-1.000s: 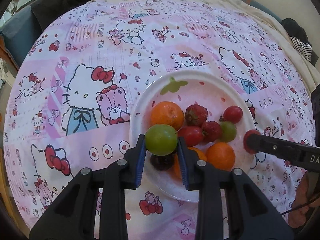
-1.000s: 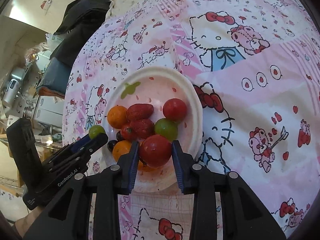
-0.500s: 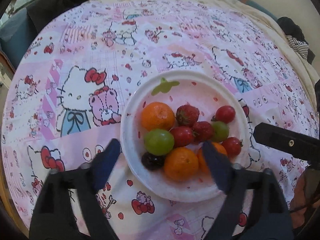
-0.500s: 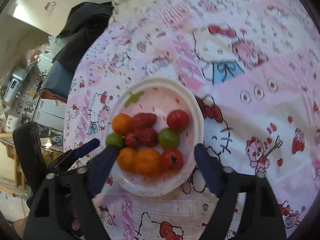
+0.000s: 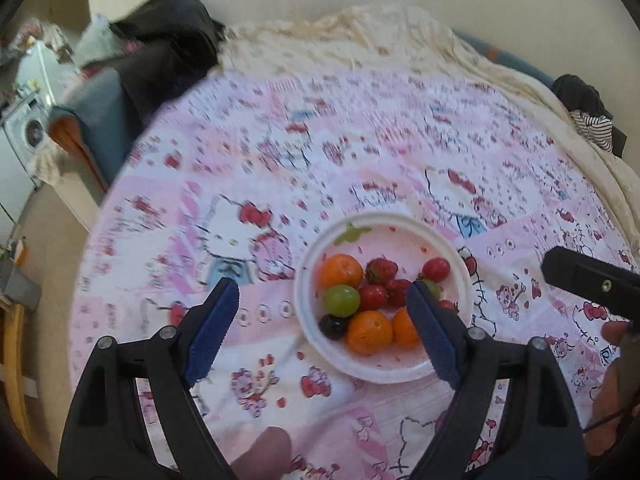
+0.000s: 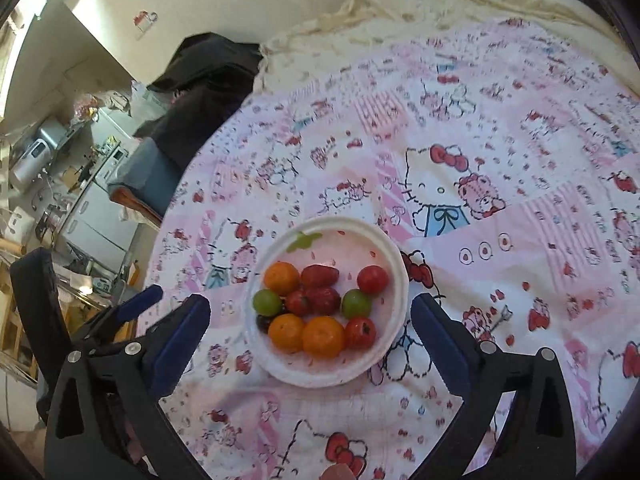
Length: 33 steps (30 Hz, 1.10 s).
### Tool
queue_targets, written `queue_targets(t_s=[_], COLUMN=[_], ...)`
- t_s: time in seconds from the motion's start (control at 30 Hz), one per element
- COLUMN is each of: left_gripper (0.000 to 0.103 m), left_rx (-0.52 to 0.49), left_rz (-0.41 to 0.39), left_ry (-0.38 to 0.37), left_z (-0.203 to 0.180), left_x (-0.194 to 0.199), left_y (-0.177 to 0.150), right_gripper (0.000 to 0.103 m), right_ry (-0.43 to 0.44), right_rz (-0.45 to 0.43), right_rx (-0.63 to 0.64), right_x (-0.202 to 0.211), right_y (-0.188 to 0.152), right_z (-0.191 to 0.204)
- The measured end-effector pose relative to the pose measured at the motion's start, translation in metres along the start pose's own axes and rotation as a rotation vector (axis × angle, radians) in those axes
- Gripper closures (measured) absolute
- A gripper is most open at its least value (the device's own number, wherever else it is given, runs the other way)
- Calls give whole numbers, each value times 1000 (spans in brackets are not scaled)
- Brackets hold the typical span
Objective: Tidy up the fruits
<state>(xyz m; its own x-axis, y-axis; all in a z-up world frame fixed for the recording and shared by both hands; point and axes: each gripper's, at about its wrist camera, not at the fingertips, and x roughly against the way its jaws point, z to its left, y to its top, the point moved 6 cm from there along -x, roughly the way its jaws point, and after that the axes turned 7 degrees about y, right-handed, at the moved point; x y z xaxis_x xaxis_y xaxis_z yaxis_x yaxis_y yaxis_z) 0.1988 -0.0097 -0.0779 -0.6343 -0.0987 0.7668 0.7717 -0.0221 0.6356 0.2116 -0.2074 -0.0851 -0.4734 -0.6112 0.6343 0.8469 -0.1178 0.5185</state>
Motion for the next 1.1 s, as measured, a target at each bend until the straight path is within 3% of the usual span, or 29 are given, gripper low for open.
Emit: queue_targets(t_s=[0.3,0.5,0.7,0.97,1.1], left_gripper=[15,0,0,0,0], left_rx=[37,52,74,130,89], left_rz=[-47,-74,-56,-104,-126], left_ry=[15,25,18,42,55], left_z=[17,23,30,40,31], left_x=[43,72,89,108,105], left_y=[-27,-43,-66,-80,-82], right_gripper=[0,0,0,0,0], right_ry=[11,-19,-86,-161,-201], right_rz=[-45,-84,-140,-219,-211], right_rx=[20,46,49,144,173], right_x=[36,59,80,95,91], right_y=[-27,-49,-70,-87,-92], right_z=[20,27,21,36,37])
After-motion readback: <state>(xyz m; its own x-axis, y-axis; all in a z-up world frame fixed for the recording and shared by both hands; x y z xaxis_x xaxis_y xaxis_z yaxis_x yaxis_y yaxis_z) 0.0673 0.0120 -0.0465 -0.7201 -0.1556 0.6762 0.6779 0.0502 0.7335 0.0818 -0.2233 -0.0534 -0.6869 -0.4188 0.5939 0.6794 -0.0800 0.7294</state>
